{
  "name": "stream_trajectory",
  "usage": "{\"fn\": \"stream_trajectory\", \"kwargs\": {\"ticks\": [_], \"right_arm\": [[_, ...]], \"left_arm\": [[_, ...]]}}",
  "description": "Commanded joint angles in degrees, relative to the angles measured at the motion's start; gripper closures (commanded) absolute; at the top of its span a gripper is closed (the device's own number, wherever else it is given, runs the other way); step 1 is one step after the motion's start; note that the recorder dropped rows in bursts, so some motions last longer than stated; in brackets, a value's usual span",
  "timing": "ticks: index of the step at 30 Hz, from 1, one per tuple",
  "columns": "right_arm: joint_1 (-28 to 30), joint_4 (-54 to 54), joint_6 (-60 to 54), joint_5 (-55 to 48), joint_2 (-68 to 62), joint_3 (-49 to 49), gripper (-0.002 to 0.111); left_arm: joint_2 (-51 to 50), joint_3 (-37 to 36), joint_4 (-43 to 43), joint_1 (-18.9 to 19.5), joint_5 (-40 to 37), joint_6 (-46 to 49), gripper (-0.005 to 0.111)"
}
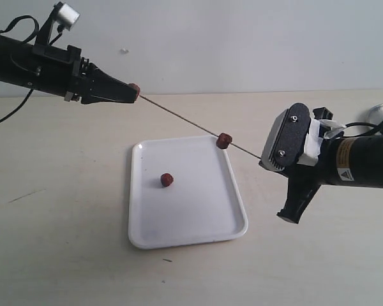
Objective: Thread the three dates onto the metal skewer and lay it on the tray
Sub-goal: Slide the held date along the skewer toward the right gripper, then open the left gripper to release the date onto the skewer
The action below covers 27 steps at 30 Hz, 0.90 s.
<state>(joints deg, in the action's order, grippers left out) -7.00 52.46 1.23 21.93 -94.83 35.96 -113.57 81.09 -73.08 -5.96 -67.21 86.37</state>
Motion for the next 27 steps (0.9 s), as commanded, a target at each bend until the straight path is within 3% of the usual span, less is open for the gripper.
{"fn": "stream_trajectory", "kwargs": {"ticks": [1,18,27], "right_arm": [[-0.3,1.4,1.1,2.2,0.2,-0.1,0.108],[-0.3,1.5,3.4,5.3,0.2,-0.1,0.108],[-0.3,1.3,5.4,6.9,0.2,0.0,0.108]], "left_arm": [[0.2,0.3,-0.8,-0.8,0.1,0.1,0.077],[0.2,0.3,0.3,-10.7,-0.5,0.1,0.077],[0.2,0.3,1.5,-14.0,-0.2,0.1,0.077]]}}
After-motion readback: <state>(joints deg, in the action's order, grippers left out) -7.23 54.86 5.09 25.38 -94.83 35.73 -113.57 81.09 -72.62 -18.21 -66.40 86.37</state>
